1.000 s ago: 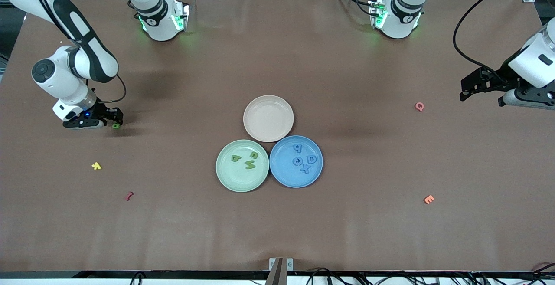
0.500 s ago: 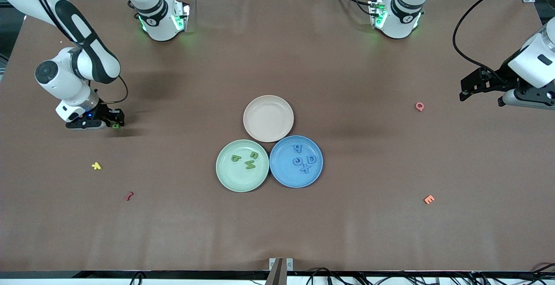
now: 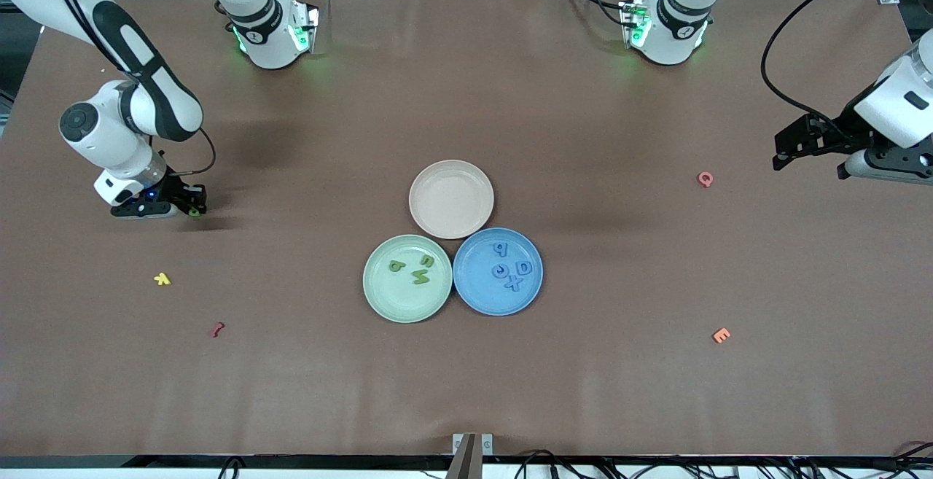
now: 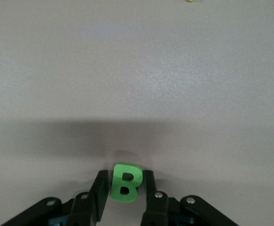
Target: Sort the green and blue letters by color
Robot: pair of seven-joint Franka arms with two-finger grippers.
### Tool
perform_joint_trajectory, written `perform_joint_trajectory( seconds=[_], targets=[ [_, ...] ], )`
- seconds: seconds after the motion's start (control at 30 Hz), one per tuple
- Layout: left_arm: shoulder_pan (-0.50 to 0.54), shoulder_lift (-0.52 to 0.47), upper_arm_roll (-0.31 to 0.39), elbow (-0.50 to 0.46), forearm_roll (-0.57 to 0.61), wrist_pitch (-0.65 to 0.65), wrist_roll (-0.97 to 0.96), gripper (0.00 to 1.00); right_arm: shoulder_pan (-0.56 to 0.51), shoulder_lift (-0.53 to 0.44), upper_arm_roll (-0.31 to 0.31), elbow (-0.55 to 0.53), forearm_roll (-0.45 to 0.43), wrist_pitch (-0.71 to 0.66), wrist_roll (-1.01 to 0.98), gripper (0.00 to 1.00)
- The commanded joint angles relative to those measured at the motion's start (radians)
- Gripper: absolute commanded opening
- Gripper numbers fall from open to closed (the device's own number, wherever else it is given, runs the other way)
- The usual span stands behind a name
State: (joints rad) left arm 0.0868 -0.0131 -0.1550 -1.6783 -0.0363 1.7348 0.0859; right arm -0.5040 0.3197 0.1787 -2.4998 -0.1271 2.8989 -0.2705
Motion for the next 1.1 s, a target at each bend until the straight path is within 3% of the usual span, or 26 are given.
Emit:
perform_joint_trajectory(
  seconds=[0.0, 0.07, 0.33, 0.53, 1.07],
  targets=[
    [0.007, -0.021, -0.005, -0.018, 0.001, 0.014, 0.021, 1.00, -0.013, 0.009, 0.015, 0.002, 0.020, 0.008, -0.018, 0.07],
    [0.007, -0.021, -0.005, -0.018, 0.001, 0.014, 0.021, 1.00, -0.013, 0.009, 0.016, 0.002, 0.020, 0.008, -0.013, 0.00],
    [0.007, -0.018, -0.005, -0.018, 0.000, 0.014, 0.020, 1.00, -0.005, -0.001, 0.024, 0.007, 0.020, 0.000, 0.007, 0.00],
    [0.008, -0.018, -0.005, -0.018, 0.000, 0.014, 0.020, 1.00, -0.005, -0.030, 0.071, 0.005, 0.021, -0.012, 0.086, 0.00],
    [0.008, -0.018, -0.005, -0.017, 0.000, 0.014, 0.020, 1.00, 0.019, -0.093, 0.360, 0.082, 0.017, -0.176, 0.580, 0.00]
  ],
)
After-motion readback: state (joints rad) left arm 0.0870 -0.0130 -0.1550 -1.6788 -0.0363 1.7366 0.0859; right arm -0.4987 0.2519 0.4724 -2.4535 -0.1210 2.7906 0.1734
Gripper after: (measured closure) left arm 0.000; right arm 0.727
